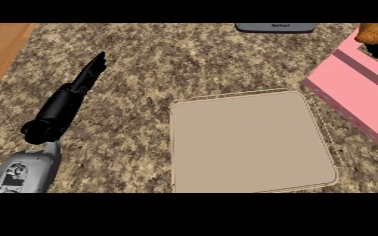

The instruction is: Pick the croissant from the tray and place it in the cardboard box

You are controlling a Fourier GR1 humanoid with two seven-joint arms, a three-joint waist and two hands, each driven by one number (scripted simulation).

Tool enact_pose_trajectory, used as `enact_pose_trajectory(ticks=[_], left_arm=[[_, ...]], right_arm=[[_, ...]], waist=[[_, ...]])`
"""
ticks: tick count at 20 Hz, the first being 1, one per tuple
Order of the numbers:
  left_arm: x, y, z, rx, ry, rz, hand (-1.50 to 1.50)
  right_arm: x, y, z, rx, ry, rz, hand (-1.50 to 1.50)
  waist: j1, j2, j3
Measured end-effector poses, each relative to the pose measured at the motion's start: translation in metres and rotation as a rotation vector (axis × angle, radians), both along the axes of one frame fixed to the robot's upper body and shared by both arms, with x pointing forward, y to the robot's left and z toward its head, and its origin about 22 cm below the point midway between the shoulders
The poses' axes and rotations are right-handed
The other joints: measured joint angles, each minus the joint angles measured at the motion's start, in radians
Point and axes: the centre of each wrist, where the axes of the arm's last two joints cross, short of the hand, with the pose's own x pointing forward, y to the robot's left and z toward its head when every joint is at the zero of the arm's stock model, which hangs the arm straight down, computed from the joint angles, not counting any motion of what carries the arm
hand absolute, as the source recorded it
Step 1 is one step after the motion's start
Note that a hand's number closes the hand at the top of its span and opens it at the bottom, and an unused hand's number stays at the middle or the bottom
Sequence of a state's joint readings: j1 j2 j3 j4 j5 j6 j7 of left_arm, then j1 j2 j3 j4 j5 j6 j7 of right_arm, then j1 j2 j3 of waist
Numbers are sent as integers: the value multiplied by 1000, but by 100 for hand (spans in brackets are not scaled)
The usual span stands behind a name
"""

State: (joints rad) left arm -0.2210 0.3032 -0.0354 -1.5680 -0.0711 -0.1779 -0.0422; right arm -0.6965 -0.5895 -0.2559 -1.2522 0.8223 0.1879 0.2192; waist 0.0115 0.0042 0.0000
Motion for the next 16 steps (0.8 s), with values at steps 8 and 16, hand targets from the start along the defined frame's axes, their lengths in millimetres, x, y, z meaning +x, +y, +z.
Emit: enact_pose_trajectory(ticks=[8, 16], left_arm=[[2, -7, -8, 0, 3, -8, 0], [4, -8, -4, -2, -4, -13, 0]], right_arm=[[8, -62, -21, -1, 330, 12, 150], [2, -107, -45, 30, 554, 83, -150]], waist=[[5, 3, 0], [12, 4, 1]])
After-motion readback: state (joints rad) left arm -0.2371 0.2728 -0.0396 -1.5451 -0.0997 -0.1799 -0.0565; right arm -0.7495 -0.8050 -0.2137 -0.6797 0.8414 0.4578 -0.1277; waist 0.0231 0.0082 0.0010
